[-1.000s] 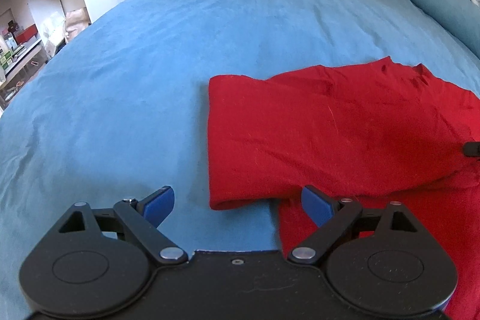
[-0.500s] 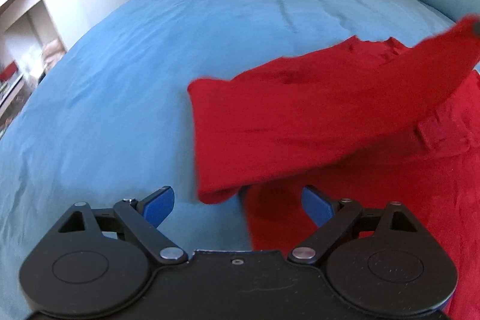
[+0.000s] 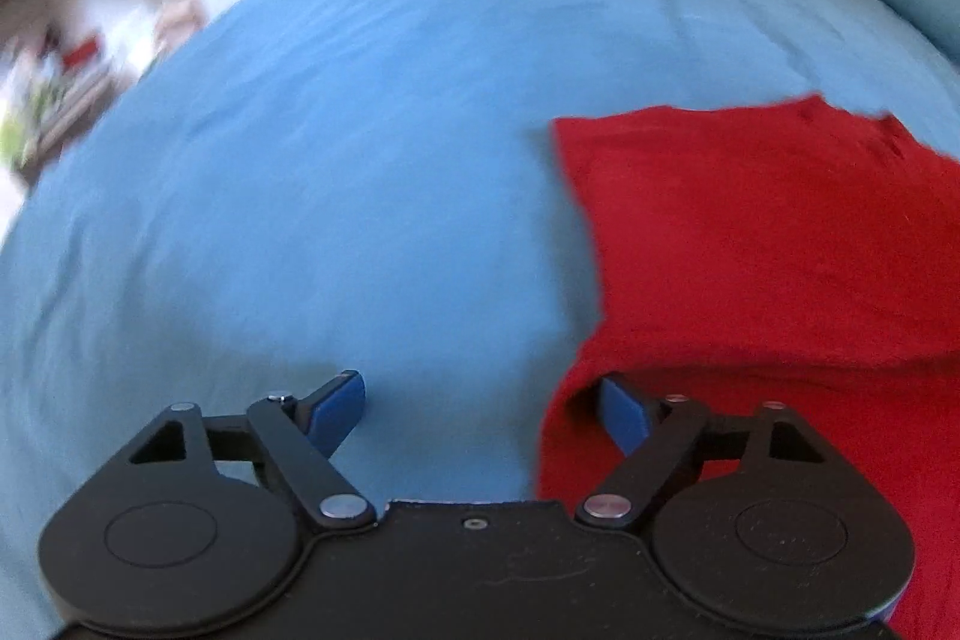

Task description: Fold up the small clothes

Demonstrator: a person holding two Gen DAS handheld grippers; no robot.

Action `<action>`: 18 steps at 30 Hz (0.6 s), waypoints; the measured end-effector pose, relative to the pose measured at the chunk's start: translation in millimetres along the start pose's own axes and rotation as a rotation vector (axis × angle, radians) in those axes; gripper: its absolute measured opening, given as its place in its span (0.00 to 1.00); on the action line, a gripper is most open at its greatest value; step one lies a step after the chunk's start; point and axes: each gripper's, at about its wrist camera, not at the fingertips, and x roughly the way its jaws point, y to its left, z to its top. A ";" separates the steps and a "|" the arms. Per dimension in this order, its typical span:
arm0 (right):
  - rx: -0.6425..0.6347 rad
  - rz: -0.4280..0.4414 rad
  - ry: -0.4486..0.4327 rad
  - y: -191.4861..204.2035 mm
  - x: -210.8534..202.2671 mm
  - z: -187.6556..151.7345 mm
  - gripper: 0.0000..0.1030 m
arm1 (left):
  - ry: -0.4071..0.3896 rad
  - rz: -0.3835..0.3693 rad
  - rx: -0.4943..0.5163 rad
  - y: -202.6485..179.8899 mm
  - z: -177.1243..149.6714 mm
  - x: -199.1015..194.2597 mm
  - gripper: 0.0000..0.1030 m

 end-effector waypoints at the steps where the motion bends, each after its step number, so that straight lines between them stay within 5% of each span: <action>1: -0.009 -0.006 0.017 -1.9 7.9 -6.2 0.22 | 0.007 -0.003 -0.022 4.5 -1.8 0.6 0.85; 8: -0.120 -0.101 0.147 -18.6 40.2 -55.2 0.27 | 0.025 0.042 0.001 -2.1 -3.7 -17.2 0.84; 9: -0.149 -0.116 0.147 -17.9 37.0 -58.1 0.36 | 0.015 0.038 0.017 -5.8 -1.3 -22.4 0.83; 10: -0.178 -0.111 0.129 -15.5 29.6 -59.7 0.58 | -0.012 0.016 0.046 -10.1 0.8 -31.6 0.84; 12: -0.237 -0.085 0.071 -6.7 14.8 -61.6 0.86 | -0.080 -0.063 0.105 -21.2 4.3 -49.4 0.86; 14: -0.293 -0.033 0.020 5.2 4.9 -64.4 0.87 | -0.132 -0.157 0.174 -39.2 11.0 -59.3 0.88; 18: -0.315 0.068 0.066 18.3 24.1 -68.4 0.87 | -0.121 -0.307 0.229 -73.6 21.2 -43.3 0.88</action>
